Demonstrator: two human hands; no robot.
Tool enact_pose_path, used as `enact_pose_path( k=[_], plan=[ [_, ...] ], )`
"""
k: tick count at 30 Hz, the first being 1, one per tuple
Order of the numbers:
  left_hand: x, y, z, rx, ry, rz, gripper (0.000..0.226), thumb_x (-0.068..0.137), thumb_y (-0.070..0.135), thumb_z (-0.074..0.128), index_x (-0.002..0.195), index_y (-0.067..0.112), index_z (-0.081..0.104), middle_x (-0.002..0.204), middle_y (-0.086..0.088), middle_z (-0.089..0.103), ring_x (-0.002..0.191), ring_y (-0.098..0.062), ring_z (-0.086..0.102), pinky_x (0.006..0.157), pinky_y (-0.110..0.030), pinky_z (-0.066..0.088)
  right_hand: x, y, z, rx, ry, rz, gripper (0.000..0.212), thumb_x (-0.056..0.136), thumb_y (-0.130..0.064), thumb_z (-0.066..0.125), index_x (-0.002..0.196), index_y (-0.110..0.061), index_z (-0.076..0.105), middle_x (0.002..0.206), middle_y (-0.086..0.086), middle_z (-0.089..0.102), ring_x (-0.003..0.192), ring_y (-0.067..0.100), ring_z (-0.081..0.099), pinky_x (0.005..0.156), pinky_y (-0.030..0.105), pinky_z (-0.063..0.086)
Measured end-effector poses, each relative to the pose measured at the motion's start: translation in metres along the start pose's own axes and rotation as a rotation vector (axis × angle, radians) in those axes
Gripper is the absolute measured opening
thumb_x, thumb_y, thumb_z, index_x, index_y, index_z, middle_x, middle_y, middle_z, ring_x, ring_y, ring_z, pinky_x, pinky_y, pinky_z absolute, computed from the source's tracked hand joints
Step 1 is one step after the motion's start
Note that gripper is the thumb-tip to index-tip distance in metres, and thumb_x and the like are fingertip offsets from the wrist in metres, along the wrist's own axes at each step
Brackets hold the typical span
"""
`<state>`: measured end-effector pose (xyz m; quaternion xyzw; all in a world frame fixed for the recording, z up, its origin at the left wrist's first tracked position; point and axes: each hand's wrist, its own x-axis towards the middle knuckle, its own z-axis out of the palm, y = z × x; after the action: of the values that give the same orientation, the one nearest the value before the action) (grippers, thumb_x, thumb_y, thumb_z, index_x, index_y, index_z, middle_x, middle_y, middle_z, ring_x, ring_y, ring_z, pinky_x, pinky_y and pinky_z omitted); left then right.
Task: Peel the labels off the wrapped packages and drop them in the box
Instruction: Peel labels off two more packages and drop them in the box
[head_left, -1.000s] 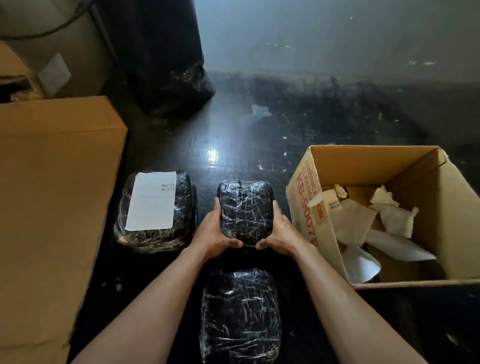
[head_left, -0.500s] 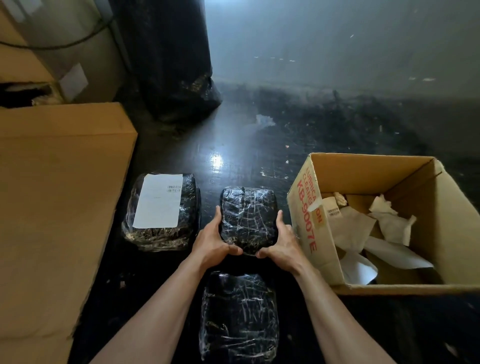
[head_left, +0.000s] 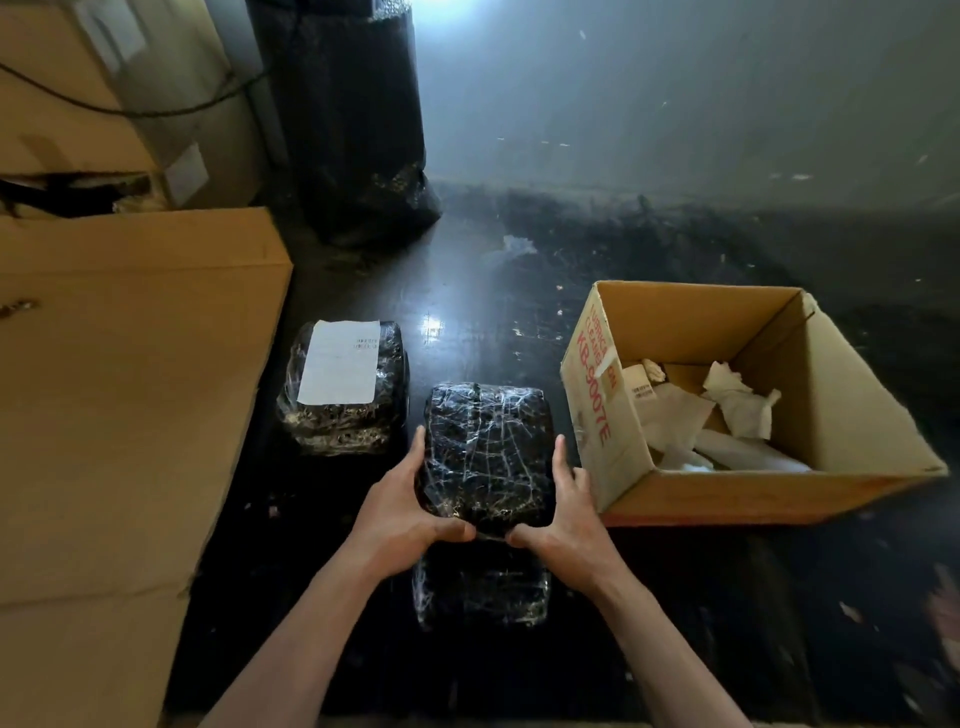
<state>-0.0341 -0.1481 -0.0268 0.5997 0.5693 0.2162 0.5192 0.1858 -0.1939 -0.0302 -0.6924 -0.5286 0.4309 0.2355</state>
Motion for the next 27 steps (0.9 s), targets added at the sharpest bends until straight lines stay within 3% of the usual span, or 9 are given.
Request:
enact_pose_path(
  k=[3,9,13,18,27],
  plan=[
    [-0.029,-0.014,0.007,0.0,-0.001,-0.014,0.145,0.054,0.024,0.101,0.162,0.039,0.006,0.137,0.022,0.055,0.128,-0.002,0.053,0.108,-0.021,0.039,-0.025,0.013,0.014,-0.013,-0.026,0.01,0.132,0.07,-0.037,0.079,0.153,-0.038,-0.023,0.13,-0.005,0.025,0.133,0.018,0.025,0.119,0.042,0.029],
    [-0.07,-0.043,0.029,0.041,0.007,-0.102,0.148,0.052,0.032,0.102,0.163,0.035,0.005,0.147,0.015,0.052,0.134,-0.005,0.048,0.114,-0.025,0.036,-0.059,0.037,0.028,-0.065,-0.1,0.042,0.134,0.067,-0.041,0.078,0.155,-0.033,-0.022,0.131,-0.003,0.026,0.133,0.02,0.025,0.119,0.043,0.029],
    [-0.083,-0.049,0.039,0.046,0.015,-0.111,0.144,0.058,0.027,0.1,0.162,0.039,0.001,0.136,0.02,0.052,0.125,0.0,0.047,0.104,-0.018,0.033,-0.071,0.043,0.029,-0.098,-0.123,0.018,0.134,0.073,-0.042,0.081,0.154,-0.03,-0.025,0.134,0.0,0.026,0.135,0.021,0.024,0.12,0.043,0.027],
    [-0.079,-0.051,0.04,0.036,-0.013,-0.148,0.147,0.059,0.031,0.099,0.16,0.041,-0.007,0.158,0.008,0.041,0.141,-0.011,0.041,0.118,-0.032,0.032,-0.07,0.041,0.027,-0.14,-0.136,-0.003,0.131,0.076,-0.042,0.079,0.155,-0.028,-0.025,0.149,0.003,0.021,0.142,0.026,0.018,0.12,0.047,0.024],
    [-0.079,-0.053,0.043,0.0,-0.033,-0.162,0.147,0.062,0.024,0.098,0.16,0.037,-0.01,0.162,0.005,0.036,0.144,-0.012,0.038,0.122,-0.037,0.029,-0.077,0.04,0.027,-0.036,-0.149,-0.046,0.136,0.076,-0.041,0.083,0.153,-0.028,-0.028,0.168,-0.001,0.01,0.151,0.016,0.019,0.122,0.042,0.026]
  ],
)
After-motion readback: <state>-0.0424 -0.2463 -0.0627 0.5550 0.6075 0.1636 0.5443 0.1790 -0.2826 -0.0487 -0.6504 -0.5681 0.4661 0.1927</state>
